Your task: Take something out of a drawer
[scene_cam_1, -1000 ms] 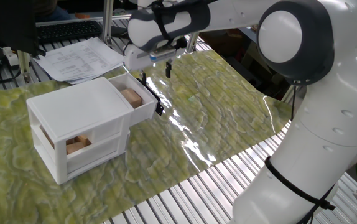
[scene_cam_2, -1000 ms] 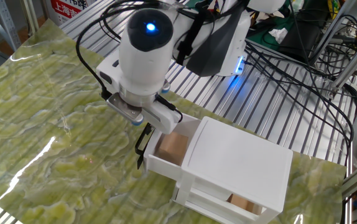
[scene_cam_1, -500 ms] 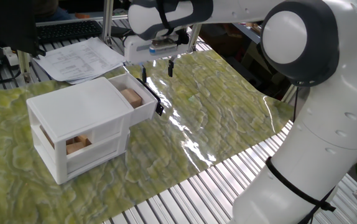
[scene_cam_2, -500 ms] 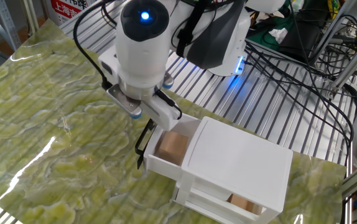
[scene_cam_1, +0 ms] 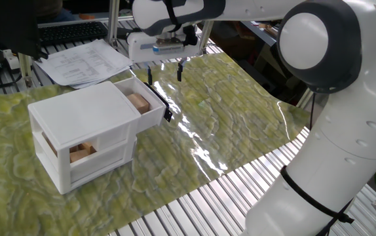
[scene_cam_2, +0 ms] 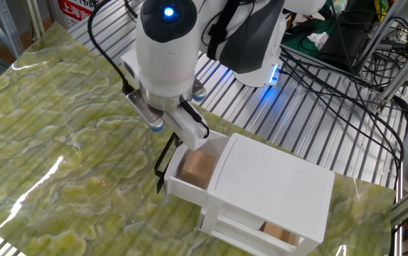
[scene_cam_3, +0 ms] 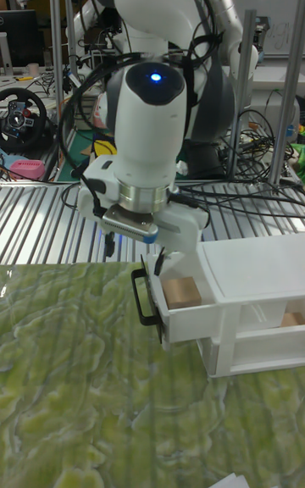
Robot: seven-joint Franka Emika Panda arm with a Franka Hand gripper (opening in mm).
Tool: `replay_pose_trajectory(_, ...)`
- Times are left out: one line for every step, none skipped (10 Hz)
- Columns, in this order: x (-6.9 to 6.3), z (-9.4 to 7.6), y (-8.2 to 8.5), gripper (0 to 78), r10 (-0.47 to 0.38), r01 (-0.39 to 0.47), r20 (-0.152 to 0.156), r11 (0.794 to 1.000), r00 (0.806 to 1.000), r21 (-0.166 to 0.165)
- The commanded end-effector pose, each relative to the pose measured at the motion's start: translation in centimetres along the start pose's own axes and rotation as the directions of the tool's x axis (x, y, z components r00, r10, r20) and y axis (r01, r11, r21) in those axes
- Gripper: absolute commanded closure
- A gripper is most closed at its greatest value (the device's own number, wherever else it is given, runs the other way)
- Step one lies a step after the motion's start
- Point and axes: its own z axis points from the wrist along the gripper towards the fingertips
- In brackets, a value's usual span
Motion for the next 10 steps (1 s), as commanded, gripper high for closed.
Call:
replay_pose_trajectory(2.7,-1.9,2.0,0.1,0.219,-0.221,-0.054,0.975,0.974,-0.03)
replay_pose_trajectory(3.1,-2.0,2.3,0.1,0.254,-0.259,-0.075,0.964,0.964,-0.061)
replay_pose_trajectory(3.6,-2.1,2.6,0.1,0.281,-0.287,-0.086,0.955,0.956,-0.072)
replay_pose_trajectory(4.0,-2.0,2.8,0.1,0.301,-0.307,-0.088,0.949,0.95,-0.071)
replay_pose_trajectory(4.3,-1.9,2.9,0.1,0.32,-0.327,-0.09,0.943,0.943,-0.069)
replay_pose_trajectory(4.5,-1.8,3.0,0.1,0.337,-0.344,-0.092,0.936,0.937,-0.069)
replay_pose_trajectory(4.7,-1.8,3.1,0.1,0.365,-0.374,-0.105,0.924,0.925,-0.078)
replay_pose_trajectory(4.7,-1.8,3.1,0.1,0.382,-0.392,-0.116,0.916,0.917,-0.087)
replay_pose_trajectory(5.0,-1.6,3.3,0.1,0.412,-0.425,-0.131,0.9,0.902,-0.099)
replay_pose_trajectory(5.4,-1.4,3.4,0.1,0.429,-0.442,-0.131,0.892,0.894,-0.097)
